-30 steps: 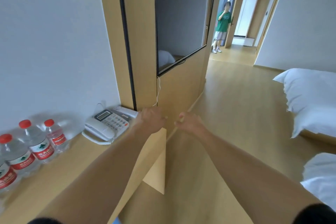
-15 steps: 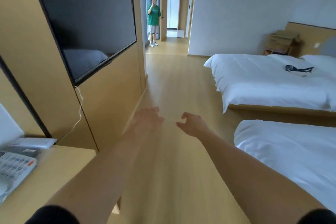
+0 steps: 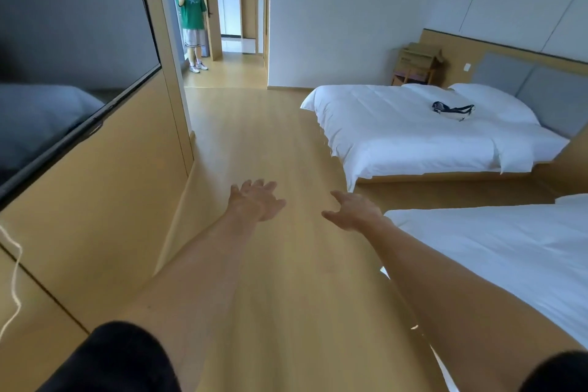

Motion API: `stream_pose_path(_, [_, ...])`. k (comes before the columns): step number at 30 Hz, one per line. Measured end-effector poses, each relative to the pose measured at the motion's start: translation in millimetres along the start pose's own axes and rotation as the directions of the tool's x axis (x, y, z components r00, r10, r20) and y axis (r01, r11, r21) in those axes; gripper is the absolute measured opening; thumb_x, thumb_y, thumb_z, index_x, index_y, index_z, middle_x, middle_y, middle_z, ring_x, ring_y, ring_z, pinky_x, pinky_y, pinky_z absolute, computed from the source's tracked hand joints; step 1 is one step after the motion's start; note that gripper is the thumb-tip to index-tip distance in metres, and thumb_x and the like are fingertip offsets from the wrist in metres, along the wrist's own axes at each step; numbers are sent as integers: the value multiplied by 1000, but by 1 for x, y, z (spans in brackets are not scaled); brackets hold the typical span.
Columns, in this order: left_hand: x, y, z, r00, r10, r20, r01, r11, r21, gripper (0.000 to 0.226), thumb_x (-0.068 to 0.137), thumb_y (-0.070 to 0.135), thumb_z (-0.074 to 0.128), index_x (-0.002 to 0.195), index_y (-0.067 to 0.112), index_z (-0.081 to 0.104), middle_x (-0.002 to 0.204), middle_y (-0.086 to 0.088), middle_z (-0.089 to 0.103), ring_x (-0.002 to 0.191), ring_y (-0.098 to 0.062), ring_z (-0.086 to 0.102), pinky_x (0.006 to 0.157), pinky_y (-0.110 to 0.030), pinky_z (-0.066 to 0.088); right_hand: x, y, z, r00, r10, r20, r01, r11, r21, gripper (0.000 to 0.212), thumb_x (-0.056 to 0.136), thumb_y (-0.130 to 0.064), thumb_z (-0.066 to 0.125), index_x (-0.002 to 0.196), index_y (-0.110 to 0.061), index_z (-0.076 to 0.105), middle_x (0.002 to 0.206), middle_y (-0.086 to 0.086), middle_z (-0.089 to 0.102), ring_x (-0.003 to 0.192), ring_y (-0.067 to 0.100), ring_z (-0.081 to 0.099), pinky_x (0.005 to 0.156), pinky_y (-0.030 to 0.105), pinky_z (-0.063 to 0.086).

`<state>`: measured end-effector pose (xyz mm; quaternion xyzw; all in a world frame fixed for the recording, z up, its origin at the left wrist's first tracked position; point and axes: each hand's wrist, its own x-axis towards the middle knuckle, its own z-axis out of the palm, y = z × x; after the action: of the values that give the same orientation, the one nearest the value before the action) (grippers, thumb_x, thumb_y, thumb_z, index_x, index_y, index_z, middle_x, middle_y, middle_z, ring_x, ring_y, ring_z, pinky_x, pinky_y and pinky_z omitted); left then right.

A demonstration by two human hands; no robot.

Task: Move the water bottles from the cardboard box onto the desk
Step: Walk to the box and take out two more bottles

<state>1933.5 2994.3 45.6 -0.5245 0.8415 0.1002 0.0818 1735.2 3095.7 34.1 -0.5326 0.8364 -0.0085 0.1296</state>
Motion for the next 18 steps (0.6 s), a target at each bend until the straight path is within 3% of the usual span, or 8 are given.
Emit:
stream_pose_path(6, [88,-29,-31,1000,30,7,-30,1000,-3,64,103,52,31,161,34,12,170,0,7,156,-27,7,123,-51,6,82,-20,-20,999,49,-15,-49,999,11,74,93,-65,48,157,-36,24,159,5,37,147,26,33,114,46,33])
stream_pose_path(18, [256,-27,-60,1000,23,-20,-23,1000,14,63,101,53,36,159,35,20,167,-2,18,153,-29,17,121,-50,13,247,-16,-46,996,91,-3,-91,995,44,73,93,-63,50,156,-35,25,153,3,44,140,26,42,111,43,37])
